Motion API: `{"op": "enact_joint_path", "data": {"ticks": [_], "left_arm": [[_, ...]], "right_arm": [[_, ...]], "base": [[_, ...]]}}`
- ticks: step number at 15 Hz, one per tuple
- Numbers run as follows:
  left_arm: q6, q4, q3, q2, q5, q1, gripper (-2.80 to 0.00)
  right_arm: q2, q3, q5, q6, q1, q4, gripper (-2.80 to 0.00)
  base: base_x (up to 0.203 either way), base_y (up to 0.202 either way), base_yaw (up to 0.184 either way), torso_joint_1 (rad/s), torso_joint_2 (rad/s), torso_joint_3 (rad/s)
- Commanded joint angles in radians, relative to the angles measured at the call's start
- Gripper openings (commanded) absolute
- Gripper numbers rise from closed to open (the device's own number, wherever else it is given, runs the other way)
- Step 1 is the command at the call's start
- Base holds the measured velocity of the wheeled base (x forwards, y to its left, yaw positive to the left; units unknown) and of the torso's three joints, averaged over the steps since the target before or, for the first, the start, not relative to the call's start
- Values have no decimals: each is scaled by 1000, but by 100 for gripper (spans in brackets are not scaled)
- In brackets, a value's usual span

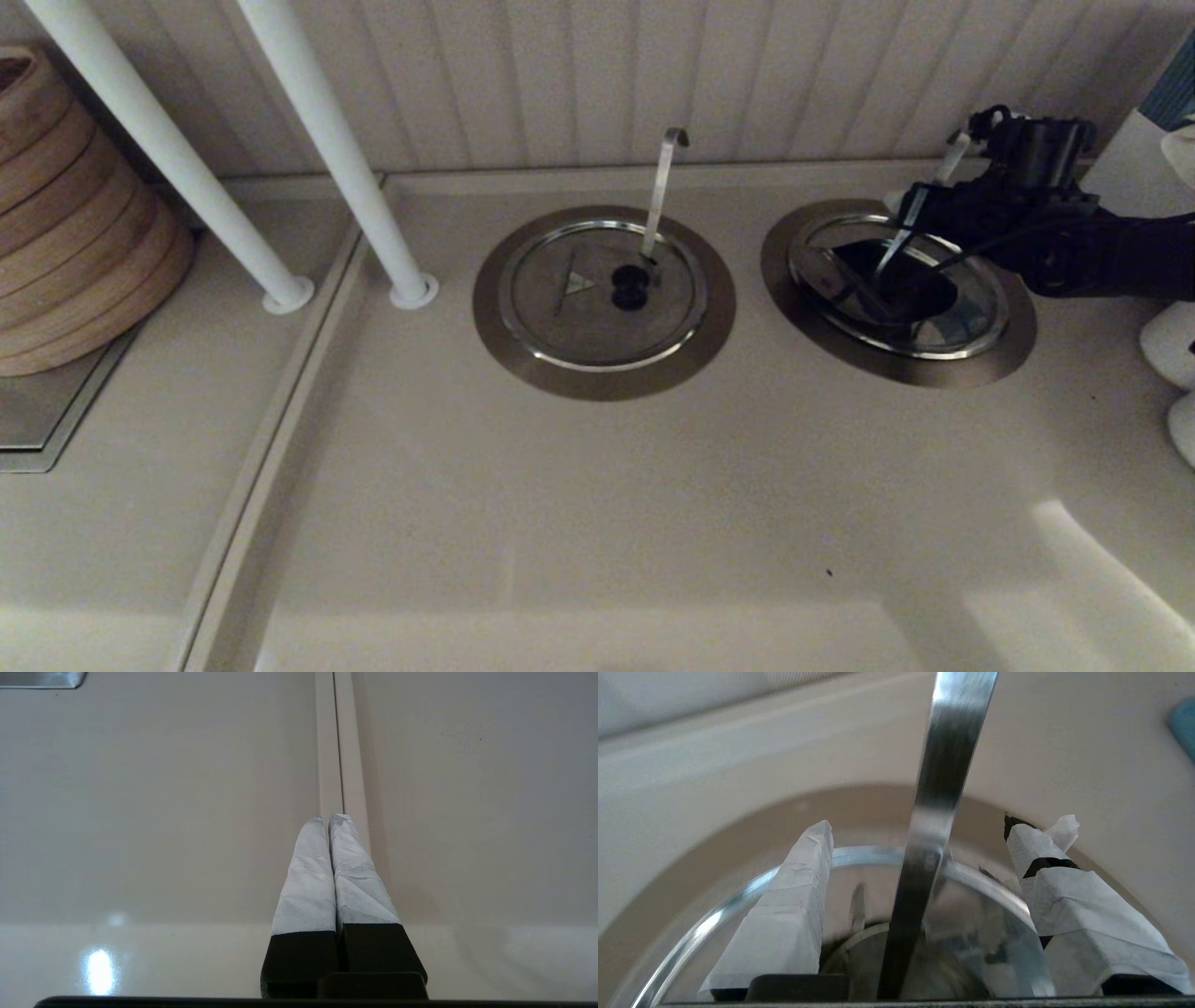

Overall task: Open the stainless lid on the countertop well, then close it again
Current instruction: Stir with a spoon

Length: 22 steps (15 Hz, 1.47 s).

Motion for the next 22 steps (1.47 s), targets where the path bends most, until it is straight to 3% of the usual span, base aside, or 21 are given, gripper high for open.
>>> {"op": "enact_joint_path", "data": {"ticks": [1,11,12,22], "left_arm": [[-1,0,0,1,1,0,-280],[-1,0,0,1,1,0,-280],[-1,0,0,1,1,0,-280],[-1,0,0,1,1,0,-280]], "right_arm": [[69,-34,5,13,-4,-55,0],[115,-68,19,18,-13,-105,0],[113,-68,18,22,-13,-118,-280],[103,-65,13,40,7,-134,-280]], "base": [[0,0,0,0,0,0],[0,0,0,0,0,0],[0,0,0,0,0,0],[0,0,0,0,0,0]]}}
